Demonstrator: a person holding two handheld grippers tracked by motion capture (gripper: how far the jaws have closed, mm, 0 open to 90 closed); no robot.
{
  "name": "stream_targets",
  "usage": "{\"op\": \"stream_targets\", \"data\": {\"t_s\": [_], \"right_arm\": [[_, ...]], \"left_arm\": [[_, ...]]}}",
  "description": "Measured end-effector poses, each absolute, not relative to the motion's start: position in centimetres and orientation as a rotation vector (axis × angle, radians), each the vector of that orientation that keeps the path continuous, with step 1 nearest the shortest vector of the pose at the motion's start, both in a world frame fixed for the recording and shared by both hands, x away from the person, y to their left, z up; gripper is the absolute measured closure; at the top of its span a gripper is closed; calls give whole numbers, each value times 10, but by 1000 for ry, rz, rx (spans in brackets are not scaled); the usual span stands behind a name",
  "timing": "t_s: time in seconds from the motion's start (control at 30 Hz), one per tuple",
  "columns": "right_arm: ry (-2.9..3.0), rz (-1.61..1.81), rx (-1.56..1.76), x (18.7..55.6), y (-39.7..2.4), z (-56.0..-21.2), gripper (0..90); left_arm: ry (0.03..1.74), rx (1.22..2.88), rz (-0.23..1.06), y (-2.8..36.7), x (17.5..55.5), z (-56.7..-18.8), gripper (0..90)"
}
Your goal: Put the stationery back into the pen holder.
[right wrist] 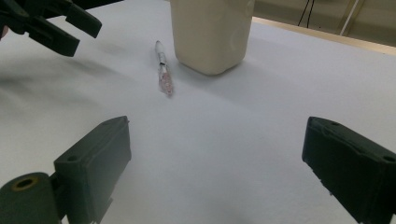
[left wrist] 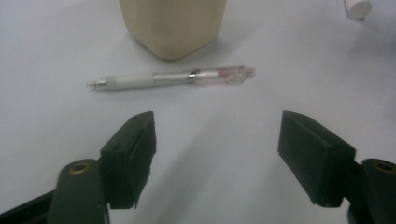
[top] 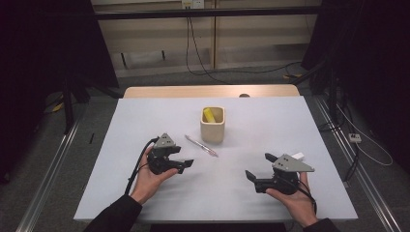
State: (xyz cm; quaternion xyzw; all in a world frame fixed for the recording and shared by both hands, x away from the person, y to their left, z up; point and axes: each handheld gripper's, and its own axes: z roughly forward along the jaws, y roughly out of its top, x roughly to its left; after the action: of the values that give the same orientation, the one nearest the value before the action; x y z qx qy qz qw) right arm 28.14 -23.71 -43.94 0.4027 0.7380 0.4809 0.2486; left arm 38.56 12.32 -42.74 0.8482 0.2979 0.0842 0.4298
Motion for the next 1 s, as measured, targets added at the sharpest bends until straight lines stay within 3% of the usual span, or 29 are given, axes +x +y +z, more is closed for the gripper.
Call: {"op": "stream_targets", "data": {"t_s": [0.23,0.57,1.0], "right_arm": [[2012,1311,1103,282,-238,-440,77],[2018,1310,1109,282,-238,-443,60],[2014,1318,1135,282,-239,-445,47]], "left_arm": [[747,2108,178,110,395,-428,615],[719,2120,147,77,405,-427,900],[718,2139,182,43,415,-438,900]]}}
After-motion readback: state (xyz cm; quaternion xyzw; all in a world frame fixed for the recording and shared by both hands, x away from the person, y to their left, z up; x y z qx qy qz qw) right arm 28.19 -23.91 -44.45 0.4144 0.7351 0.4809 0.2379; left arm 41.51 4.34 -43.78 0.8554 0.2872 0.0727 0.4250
